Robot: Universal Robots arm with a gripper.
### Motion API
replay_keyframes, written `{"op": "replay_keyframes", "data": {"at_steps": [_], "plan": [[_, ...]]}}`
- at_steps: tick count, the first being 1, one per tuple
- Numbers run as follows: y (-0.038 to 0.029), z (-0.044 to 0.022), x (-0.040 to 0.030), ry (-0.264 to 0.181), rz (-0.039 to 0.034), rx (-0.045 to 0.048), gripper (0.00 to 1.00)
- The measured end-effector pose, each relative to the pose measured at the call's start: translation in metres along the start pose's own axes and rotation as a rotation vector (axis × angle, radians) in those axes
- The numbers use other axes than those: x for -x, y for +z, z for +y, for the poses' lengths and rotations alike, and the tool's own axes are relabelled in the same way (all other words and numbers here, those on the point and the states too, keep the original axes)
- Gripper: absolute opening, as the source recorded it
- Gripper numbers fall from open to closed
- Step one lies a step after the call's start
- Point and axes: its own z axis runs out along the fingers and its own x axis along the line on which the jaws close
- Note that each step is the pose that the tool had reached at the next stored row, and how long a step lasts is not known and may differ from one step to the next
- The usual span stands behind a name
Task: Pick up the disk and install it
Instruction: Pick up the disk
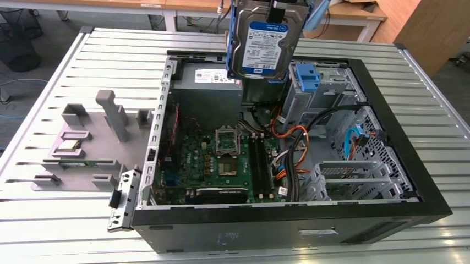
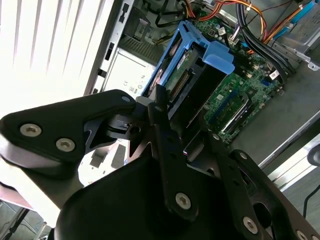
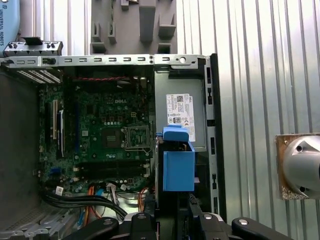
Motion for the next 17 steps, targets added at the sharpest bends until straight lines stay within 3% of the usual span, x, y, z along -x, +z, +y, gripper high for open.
{"op": "replay_keyframes", "data": {"at_steps": [17], "plan": [[0.0, -0.0005, -0.0087, 0.0, -0.0001, 0.0, 0.35]]}}
